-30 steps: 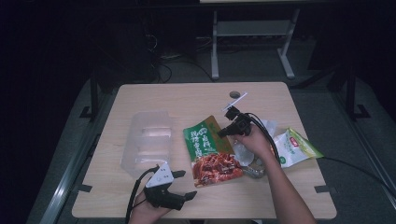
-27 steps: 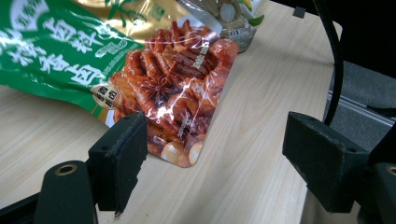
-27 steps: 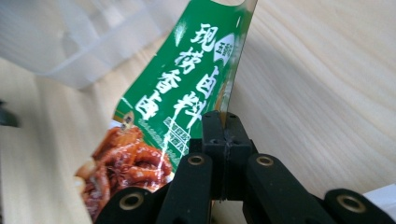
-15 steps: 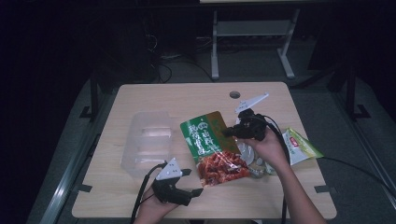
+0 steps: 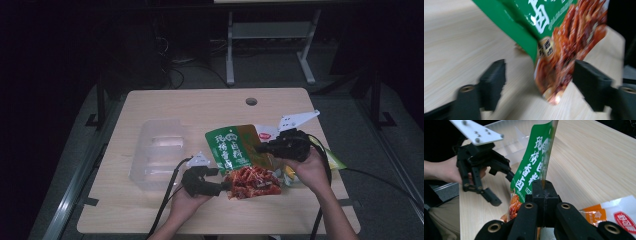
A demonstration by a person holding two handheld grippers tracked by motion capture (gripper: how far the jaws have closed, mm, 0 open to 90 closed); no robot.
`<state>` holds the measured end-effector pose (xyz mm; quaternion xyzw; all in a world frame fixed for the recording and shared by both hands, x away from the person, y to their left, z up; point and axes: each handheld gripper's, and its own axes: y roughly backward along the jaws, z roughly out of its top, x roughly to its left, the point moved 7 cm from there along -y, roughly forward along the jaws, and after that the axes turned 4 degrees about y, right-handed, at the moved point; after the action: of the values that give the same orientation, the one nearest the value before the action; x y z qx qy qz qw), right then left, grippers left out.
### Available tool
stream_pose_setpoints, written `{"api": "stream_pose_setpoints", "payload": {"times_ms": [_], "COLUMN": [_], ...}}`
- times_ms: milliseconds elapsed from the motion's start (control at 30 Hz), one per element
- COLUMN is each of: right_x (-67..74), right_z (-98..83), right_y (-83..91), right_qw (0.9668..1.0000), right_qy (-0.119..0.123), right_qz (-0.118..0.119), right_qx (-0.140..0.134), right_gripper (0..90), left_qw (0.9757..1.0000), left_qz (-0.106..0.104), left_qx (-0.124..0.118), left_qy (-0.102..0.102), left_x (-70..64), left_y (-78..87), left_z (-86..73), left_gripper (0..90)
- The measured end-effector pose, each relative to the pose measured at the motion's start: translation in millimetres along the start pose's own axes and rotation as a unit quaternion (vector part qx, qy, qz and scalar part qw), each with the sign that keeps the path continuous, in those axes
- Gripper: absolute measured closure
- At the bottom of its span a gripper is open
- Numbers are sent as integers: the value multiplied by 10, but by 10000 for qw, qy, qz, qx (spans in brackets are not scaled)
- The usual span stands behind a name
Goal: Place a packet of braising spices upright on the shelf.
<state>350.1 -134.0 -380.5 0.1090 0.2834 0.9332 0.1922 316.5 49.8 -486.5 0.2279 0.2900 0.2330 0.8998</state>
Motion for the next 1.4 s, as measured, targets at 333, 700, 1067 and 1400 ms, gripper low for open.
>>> {"api": "stream_pose_setpoints", "payload": {"times_ms": [333, 700, 1067, 1400], "right_x": [-72, -121, -5, 157], "right_z": [-171, -419, -439, -388], "right_y": [-40, -118, -397, -302], "right_qw": [9999, 9984, 9982, 9976], "right_qy": [-133, -569, -403, -481], "right_qz": [-49, -8, 299, 505], "right_qx": [-59, 1, 322, 45], "right_gripper": [894, 712, 868, 889], "left_qw": [9982, 9985, 9967, 9962], "left_qz": [-591, -245, -124, 254], "left_qx": [94, 52, 68, 59], "left_qy": [86, -485, -800, -826], "left_x": [-10, -76, -120, -106], "left_y": [-113, -5, 84, 342], "left_z": [113, 89, 59, -142], "left_gripper": [786, 861, 857, 526]}}
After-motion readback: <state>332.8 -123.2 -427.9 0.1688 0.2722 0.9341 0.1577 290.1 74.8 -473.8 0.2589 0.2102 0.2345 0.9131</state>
